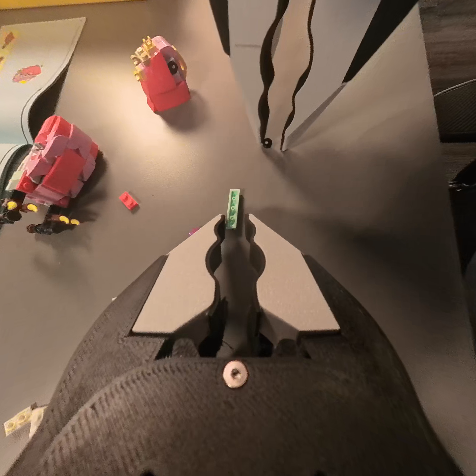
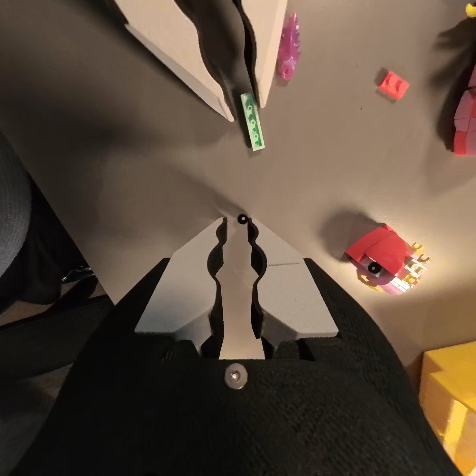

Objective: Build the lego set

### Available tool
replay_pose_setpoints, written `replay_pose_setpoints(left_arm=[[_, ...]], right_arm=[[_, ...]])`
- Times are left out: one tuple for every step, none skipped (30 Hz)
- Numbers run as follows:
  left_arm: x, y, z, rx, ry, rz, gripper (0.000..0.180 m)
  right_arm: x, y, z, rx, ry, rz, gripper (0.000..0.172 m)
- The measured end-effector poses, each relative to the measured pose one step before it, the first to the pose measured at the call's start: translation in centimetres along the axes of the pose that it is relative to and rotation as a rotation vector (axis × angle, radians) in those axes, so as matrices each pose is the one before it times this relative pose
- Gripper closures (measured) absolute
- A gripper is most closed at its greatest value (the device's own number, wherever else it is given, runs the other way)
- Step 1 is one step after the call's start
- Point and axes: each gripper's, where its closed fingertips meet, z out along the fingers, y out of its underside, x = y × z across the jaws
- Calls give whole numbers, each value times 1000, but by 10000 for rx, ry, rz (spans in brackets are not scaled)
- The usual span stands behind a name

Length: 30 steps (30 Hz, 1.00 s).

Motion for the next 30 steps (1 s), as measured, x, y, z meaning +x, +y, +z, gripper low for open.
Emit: replay_pose_setpoints(left_arm=[[34, -9, 15, -25, -10, -46, 167], [27, -4, 33, -13, 44, -110, 167], [45, -3, 29, 3, 101, -162, 169], [49, 17, 4, 3, 130, -180, 170], [63, 3, 9, 4, 133, -157, 171], [-4, 10, -6, 3, 73, -92, 171], [-3, 3, 0, 1, 38, -60, 171], [20, 2, -2, 1, 25, -24, 171], [34, -1, 0, 1, 18, 20, 172], [-14, 2, -3, 1, -13, 14, 172], [1, 0, -1, 0, -9, 12, 172], [-6, -4, -11, -1, -8, 11, 172], [-1, 1, -1, -1, -9, 15, 172], [-12, -8, -7, 0, -15, 18, 172], [-7, 1, -4, 1, -20, 22, 172], [-13, -8, -12, 4, -30, 28, 173], [-33, -5, -19, 6, -53, 49, 173], [-54, 3, -36, 6, -86, 120, 173], [-162, 16, -49, 3, -175, 219, 173], [-231, 40, -79, -1, -228, 282, 173], [-234, -18, -96, 47, -216, 273, 173], [-301, -132, -138, 138, -243, 205, 173], [-287, -303, -194, 244, -178, 99, 173], [-279, -516, -280, 384, -119, -56, 173], [-344, -649, -355, 480, -89, -205, 173], [-386, -630, -387, 464, -59, -304, 173], [-428, -614, -395, 471, -42, -346, 173], [-387, -677, -419, 510, 20, -418, 173], [-265, -703, -420, 527, 148, -556, 173], [-175, -832, -433, 600, 263, -749, 173]], right_arm=[[-22, 18, 5, 4, -80, 53, 158], [12, 12, 1, 39, -74, 53, 157], [18, 8, 11, 59, -102, 92, 156], [23, 12, 11, 65, -146, 149, 155], [-33, -17, -2, 63, -205, 182, 152], [-167, -55, -32, 73, -271, 160, 147], [-107, -42, -27, 50, -199, 112, 146], [-16, -8, -18, 16, -119, 90, 146], [-32, -18, -21, 1, -106, 85, 145], [-46, -6, -13, 4, -108, 83, 144], [-104, -11, -19, 9, -118, 85, 142], [-140, -16, -21, -5, -121, 84, 138], [-152, -30, -15, -10, -60, 65, 132], [-36, -21, 10, -14, 77, -18, 129], [78, -22, 39, 16, 173, -99, 128], [28, -71, 45, 66, 145, -84, 127], [-25, -70, 31, 88, 77, -7, 125], [-26, -52, 13, 97, 54, 36, 124], [-4, -46, 20, 102, 55, 29, 123], [-13, -10, -3, 94, 42, 21, 123], [-27, -8, -20, 81, 33, 21, 123], [-8, -25, -49, 77, 40, 3, 122], [-9, -60, -88, 81, 54, -28, 122], [39, -93, -118, 91, 82, -52, 122], [66, -92, -153, 87, 98, -48, 122], [100, -101, -208, 79, 119, -37, 122], [232, -159, -259, 114, 206, -66, 122], [492, -361, -356, 250, 386, -130, 122], [620, -591, -471, 405, 472, -169, 122], [760, -824, -591, 546, 585, -209, 122]])
